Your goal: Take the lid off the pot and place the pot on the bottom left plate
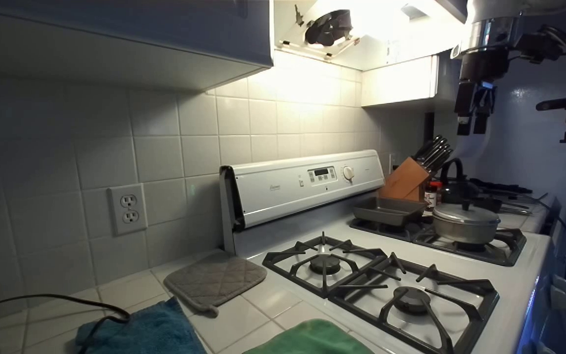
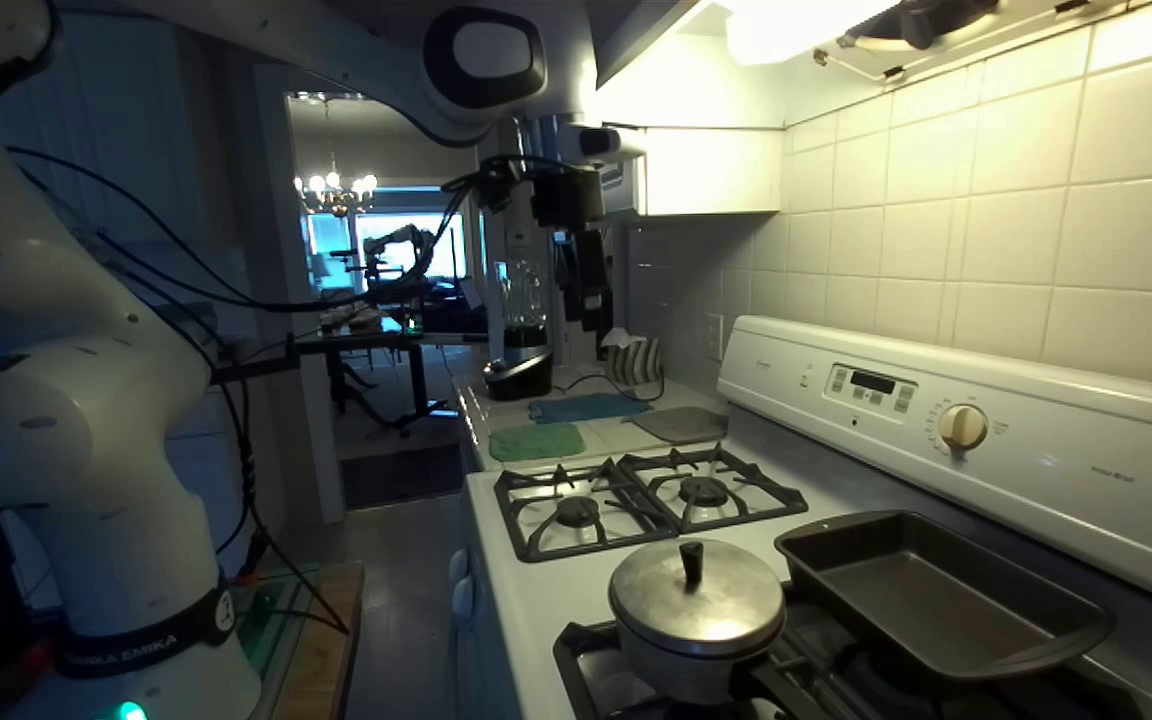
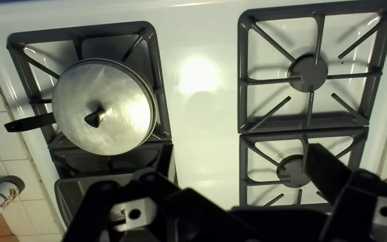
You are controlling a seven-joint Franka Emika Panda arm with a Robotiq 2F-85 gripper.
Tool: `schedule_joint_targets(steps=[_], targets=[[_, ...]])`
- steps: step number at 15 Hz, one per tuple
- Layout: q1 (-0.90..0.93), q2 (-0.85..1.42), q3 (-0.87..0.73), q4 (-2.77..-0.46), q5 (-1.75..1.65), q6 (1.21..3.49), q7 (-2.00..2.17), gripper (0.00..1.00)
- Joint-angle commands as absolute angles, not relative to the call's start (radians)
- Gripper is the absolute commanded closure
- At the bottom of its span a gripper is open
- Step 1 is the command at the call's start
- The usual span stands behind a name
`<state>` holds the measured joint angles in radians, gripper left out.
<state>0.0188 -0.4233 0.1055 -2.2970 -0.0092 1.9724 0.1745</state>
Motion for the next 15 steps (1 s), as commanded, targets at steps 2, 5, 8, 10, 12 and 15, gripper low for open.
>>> schedule_joint_targets(steps=[2,5,8,10,12,15], targets=[[0.024,-0.423,0.101,-2.296,-0.012,1.971,0.176,0.00],[0.024,-0.423,0.101,-2.296,-0.012,1.971,0.176,0.00],[0.007,-0.420,0.085,-2.319,-0.010,1.969,0.192,0.00],[-0.005,-0.427,0.069,-2.346,-0.011,1.976,0.195,0.00],[-0.019,-0.437,0.053,-2.377,-0.022,2.000,0.187,0.00],[-0.044,-0.451,0.045,-2.427,-0.077,2.079,0.171,0.00]])
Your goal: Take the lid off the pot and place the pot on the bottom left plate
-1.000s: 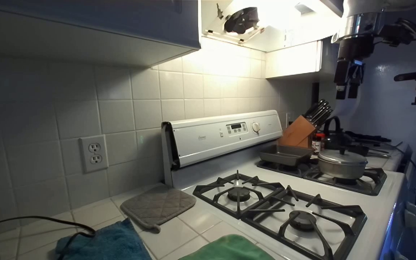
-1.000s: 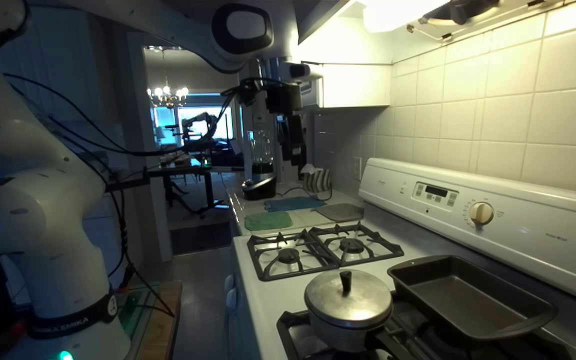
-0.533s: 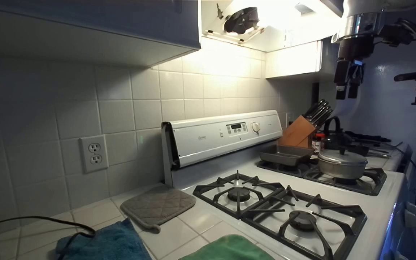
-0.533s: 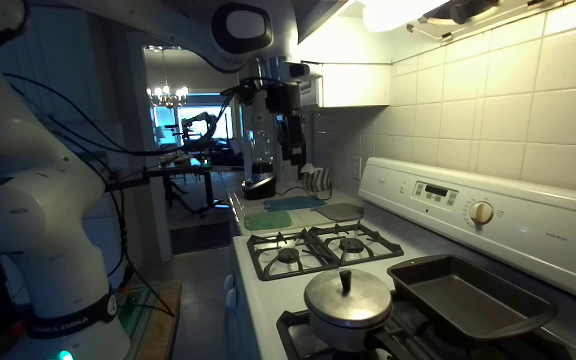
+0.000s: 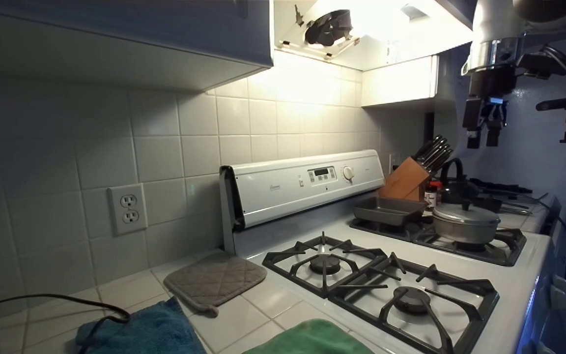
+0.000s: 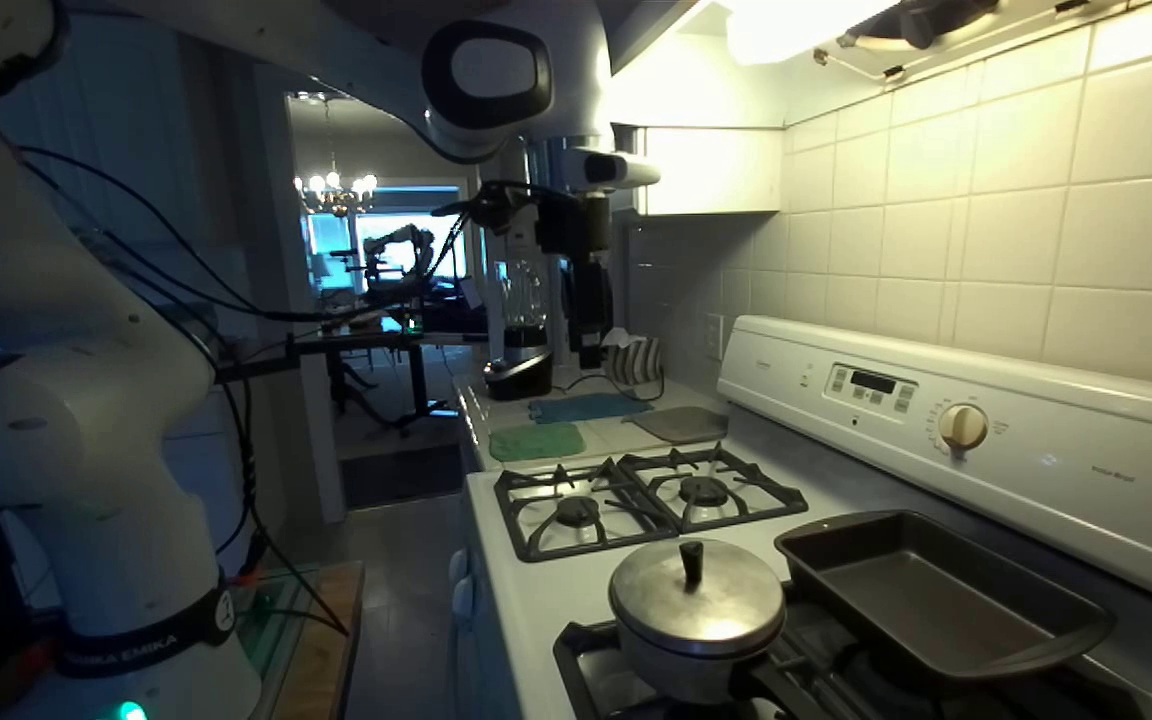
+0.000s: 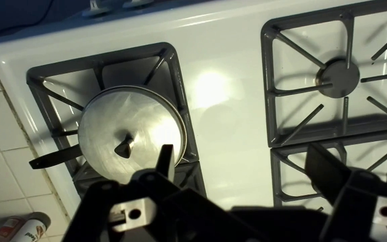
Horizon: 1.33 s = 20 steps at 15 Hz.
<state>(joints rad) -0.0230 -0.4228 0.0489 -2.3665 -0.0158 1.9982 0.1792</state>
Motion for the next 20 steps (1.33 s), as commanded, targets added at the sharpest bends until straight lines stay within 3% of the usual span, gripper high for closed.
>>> schedule_joint_targets(steps=[1,11,20], targets=[[-0.049,-0.452,0.040,-2.444,-0.094,2.116,0.162,0.00],[-0.117,-0.407,-0.040,-2.606,-0.147,2.444,0.112,0.00],[-0.144,-0.376,-0.028,-2.589,-0.136,2.426,0.163,0.00]])
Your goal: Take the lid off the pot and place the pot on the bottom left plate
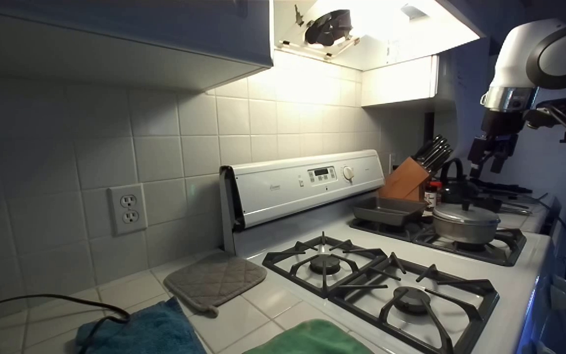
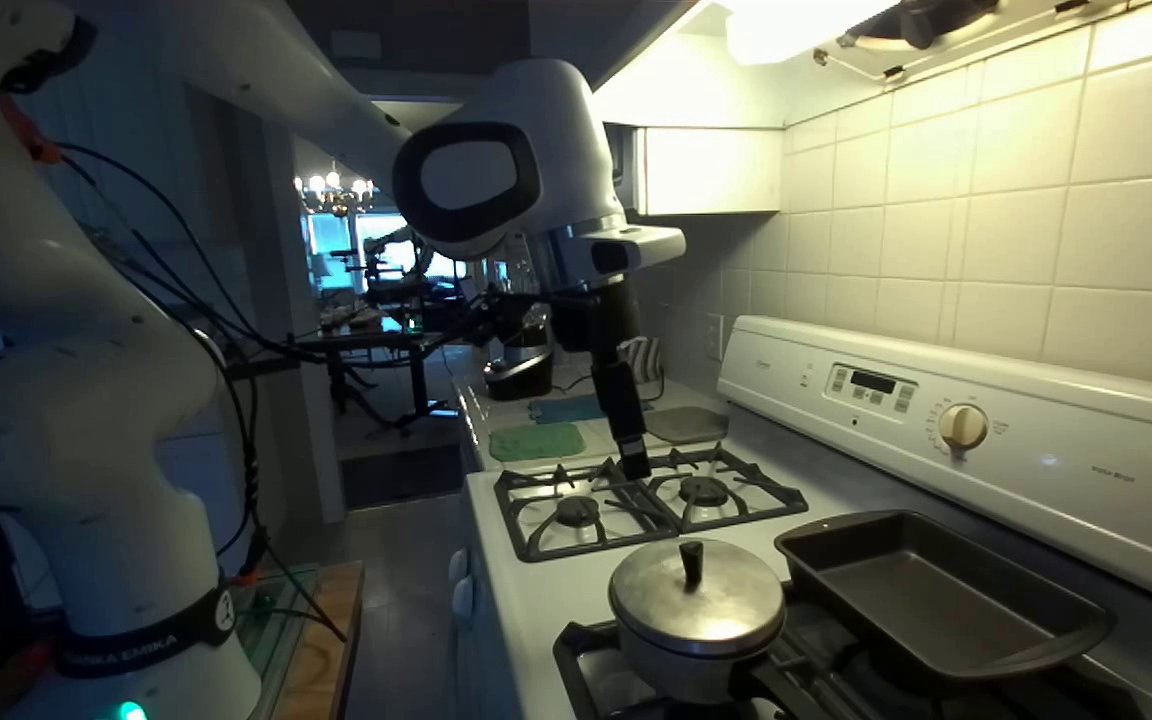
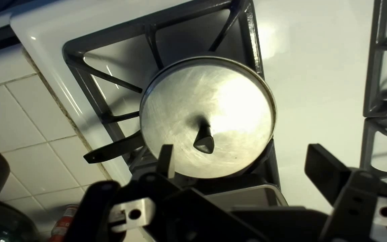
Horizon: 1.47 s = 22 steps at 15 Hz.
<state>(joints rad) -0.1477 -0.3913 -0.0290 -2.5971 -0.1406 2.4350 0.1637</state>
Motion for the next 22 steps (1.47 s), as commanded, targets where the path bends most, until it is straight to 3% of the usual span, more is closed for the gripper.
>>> schedule_joint_targets(steps=[1,21,22], targets=[[-0.159,-0.339,-0.024,-2.573,-0.149,2.412,0.186,0.00],[-0.136,-0.091,-0.123,-2.504,-0.044,2.603,0.013,0.00],[-0.134,-0.084,-0.123,-2.500,-0.027,2.610,0.005,0.12]])
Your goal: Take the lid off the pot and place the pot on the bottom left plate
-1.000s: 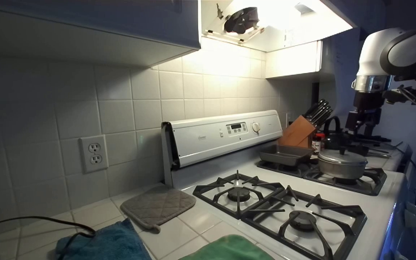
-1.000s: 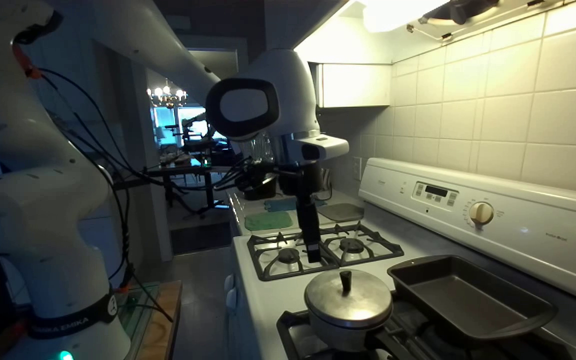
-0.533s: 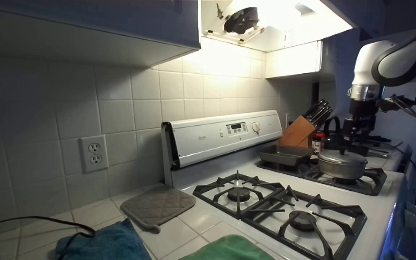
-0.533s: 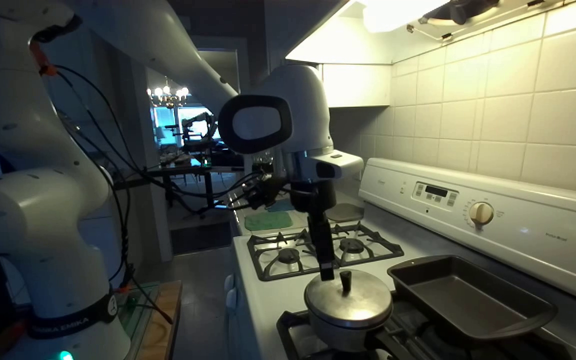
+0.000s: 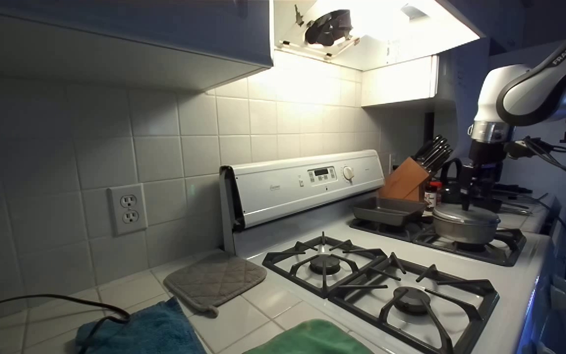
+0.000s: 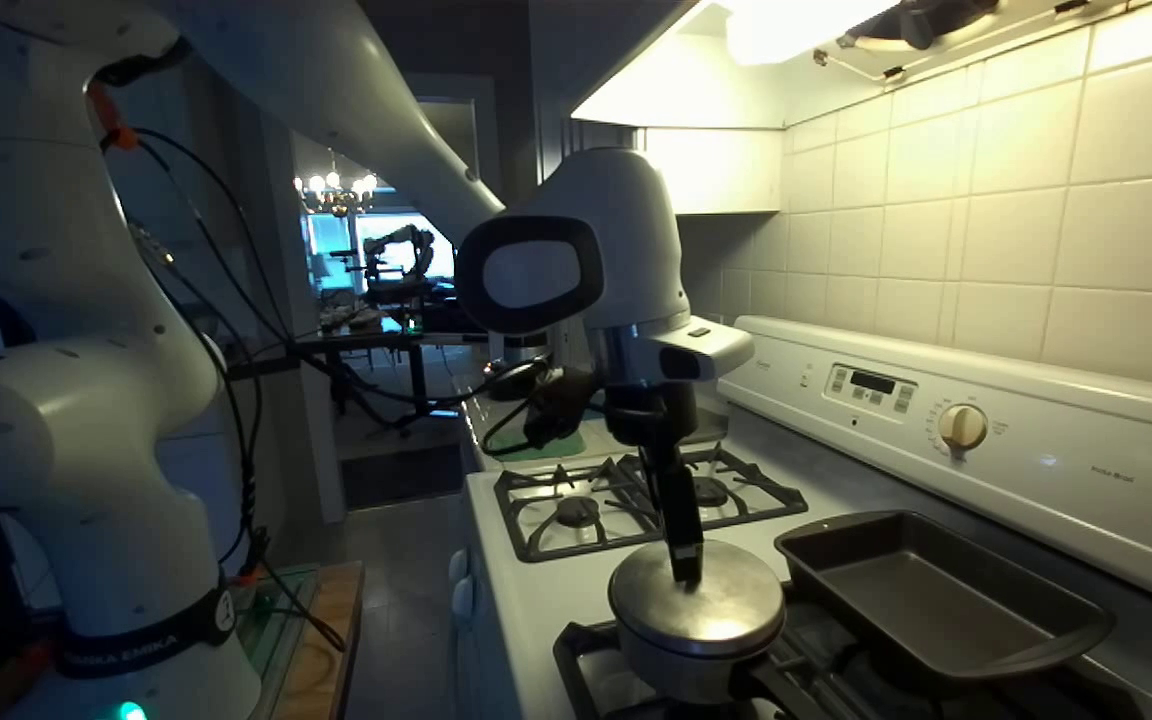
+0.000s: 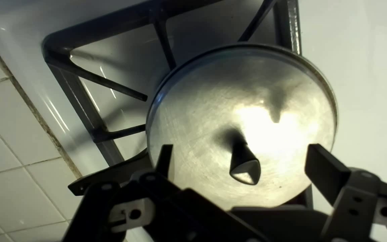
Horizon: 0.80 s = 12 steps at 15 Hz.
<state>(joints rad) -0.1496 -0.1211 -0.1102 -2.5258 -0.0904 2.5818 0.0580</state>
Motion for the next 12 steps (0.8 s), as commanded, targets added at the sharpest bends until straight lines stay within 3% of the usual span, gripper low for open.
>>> schedule_joint_targets(steps=[1,11,12], targets=[[-0.133,-0.079,-0.122,-2.497,-0.016,2.614,0.000,0.26],[-0.129,-0.039,-0.117,-2.474,0.015,2.652,-0.007,0.98],[-0.130,-0.038,-0.117,-2.473,0.015,2.652,-0.006,0.95]])
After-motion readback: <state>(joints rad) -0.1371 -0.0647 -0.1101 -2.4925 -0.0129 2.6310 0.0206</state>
